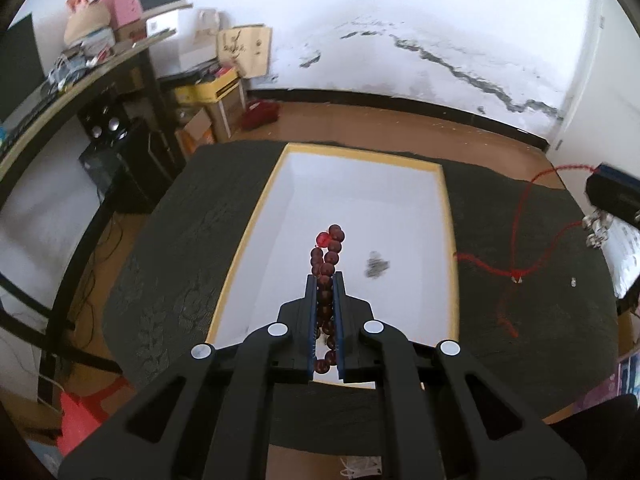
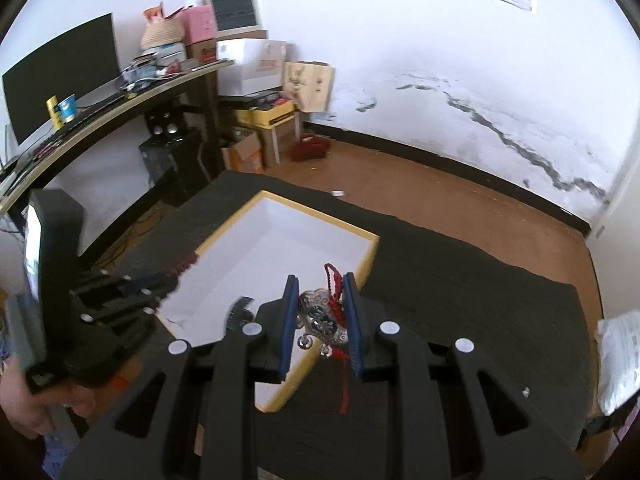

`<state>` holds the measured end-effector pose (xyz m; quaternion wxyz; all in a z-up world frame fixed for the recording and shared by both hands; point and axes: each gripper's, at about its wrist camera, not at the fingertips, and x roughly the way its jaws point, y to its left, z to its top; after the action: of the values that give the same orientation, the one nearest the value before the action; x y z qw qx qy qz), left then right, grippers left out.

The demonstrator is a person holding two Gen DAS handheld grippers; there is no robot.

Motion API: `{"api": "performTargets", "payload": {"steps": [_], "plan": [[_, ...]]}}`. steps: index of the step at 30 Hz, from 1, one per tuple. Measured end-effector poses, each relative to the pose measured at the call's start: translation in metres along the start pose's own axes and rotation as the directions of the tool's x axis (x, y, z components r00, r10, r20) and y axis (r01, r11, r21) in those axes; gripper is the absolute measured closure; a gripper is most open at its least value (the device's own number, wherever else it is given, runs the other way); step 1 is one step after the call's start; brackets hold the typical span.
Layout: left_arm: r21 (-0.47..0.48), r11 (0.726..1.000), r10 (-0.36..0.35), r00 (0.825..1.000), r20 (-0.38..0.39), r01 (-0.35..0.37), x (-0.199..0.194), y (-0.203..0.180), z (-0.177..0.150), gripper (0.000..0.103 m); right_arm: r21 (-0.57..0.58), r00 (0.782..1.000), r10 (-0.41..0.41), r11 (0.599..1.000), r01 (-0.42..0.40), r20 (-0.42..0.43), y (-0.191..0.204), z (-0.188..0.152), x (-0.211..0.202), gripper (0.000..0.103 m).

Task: Organize jewelry
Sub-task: 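Lift the bracelet with the left tool and pendant with the right tool over the yellow box, then open the left tool to drop the bracelet into the box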

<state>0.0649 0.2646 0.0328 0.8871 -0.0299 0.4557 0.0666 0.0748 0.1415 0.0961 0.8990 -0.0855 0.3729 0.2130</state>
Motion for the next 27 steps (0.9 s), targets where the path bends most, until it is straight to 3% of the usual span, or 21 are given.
{"api": "performTargets", "payload": {"steps": [11, 20, 27], "plan": [[-0.098, 0.995, 0.024, 0.997, -0.07, -0.031, 0.086, 0.023, -0.013, 0.096, -0.062, 0.998, 0.045, 0.997, -0.047, -0.043, 0.049, 0.024, 0.062, 0.081], [-0.142, 0.989, 0.034, 0.995, -0.097, -0.048, 0.13, 0.029, -0.02, 0.096, -0.034, 0.987, 0.057, 0.997, -0.063, -0.152, 0.044, 0.01, 0.149, 0.081], [-0.153, 0.987, 0.034, 0.991, -0.131, -0.054, 0.15, 0.035, -0.028, 0.096, -0.051, 0.984, 0.07, 0.996, -0.079, -0.162, 0.039, 0.008, 0.164, 0.081]]}}
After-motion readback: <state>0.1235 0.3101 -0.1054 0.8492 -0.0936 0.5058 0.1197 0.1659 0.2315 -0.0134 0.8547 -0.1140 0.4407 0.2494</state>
